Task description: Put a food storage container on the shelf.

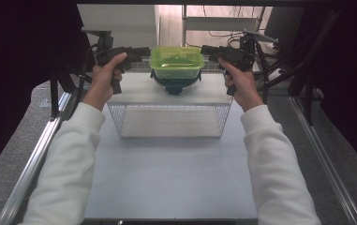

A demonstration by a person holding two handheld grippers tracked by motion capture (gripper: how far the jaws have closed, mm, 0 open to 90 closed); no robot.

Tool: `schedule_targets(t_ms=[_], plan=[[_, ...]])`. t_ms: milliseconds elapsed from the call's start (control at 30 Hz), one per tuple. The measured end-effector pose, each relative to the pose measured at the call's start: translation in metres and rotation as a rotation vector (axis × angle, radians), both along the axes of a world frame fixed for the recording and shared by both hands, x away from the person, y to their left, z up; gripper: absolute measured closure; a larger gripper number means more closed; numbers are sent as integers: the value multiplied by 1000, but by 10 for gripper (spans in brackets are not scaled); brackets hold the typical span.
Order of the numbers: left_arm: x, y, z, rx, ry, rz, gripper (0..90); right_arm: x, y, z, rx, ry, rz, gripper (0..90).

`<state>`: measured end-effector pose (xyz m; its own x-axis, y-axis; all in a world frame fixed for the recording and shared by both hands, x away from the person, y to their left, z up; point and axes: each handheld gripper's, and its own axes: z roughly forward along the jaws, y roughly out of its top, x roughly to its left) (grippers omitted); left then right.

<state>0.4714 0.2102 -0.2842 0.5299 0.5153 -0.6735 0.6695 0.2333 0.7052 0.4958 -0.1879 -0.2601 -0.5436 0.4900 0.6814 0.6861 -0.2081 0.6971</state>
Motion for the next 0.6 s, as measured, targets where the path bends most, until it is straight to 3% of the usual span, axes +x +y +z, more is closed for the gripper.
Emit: schedule_targets(t_ms=[67,167,233,300,400,600], plan=[[-15,2,1,54,-47,2,266,-11,-6,3,-13,-53,16,283],[-40,4,-2,100,-100,-1,254,-28,-15,2,-62,-130,39,282],[-57,6,-8,129,-128,-11,248,-39,-20,-1,-86,-164,50,282],[-73,6,-14,186,-160,0,239,-53,-28,-9,-108,-220,61,276],[-93,7,-28,198,-171,-6,240,-70,-36,-22,-138,-253,61,264],[-127,8,-60,269,-193,7,244,-104,-49,-50,-236,-301,59,253]])
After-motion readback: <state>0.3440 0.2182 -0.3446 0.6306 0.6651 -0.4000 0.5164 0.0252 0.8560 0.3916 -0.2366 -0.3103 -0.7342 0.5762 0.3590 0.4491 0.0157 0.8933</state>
